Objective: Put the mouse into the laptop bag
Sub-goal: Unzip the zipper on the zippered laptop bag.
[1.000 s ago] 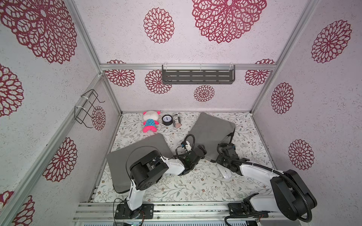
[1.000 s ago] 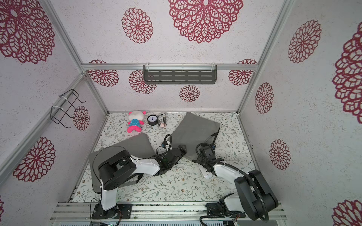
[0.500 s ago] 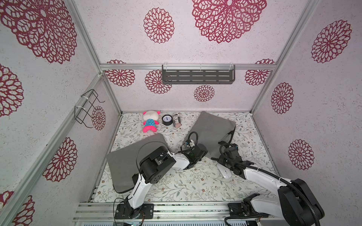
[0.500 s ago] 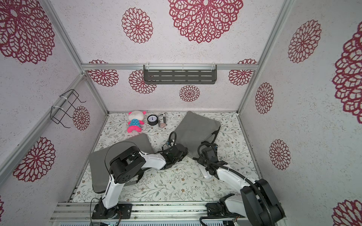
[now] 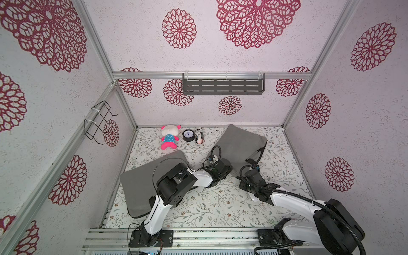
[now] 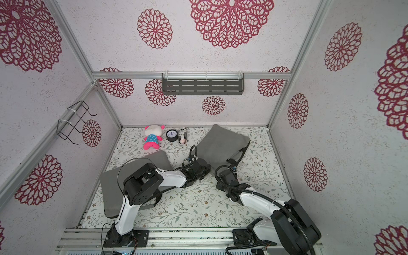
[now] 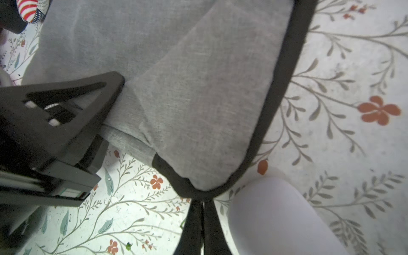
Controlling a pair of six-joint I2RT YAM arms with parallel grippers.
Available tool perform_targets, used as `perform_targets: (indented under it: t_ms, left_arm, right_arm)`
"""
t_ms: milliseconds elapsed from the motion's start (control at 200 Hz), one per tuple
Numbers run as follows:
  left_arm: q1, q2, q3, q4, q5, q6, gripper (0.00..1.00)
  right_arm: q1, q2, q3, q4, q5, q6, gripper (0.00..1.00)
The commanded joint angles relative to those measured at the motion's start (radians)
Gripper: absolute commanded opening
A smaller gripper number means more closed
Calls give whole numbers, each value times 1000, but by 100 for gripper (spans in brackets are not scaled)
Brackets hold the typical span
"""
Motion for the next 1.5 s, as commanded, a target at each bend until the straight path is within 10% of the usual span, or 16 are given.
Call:
perform_targets:
  t_ms: [0, 560, 816, 1031, 1221, 1496]
  left_arm:
    - [5, 19, 4, 23, 18, 10, 0]
    - [-2, 27, -34, 96, 89, -6, 0]
    - [7, -47, -82, 17, 41, 29, 75]
    - [41, -75, -61, -194, 7, 56, 93]
    - [81, -38, -56, -222, 37, 52, 85]
    - [84, 6, -14, -216, 82, 61, 17]
  right_arm:
    - [26, 58, 65, 45, -25, 7, 0]
    - [74, 114, 114, 106, -32, -42, 0]
    - [30, -14, 7, 52, 43, 38, 0]
    - [-40, -116, -82, 42, 40, 83, 0]
    - [-57, -167, -104, 22, 43, 91, 0]
    - [-41, -160, -116, 45, 31, 120, 0]
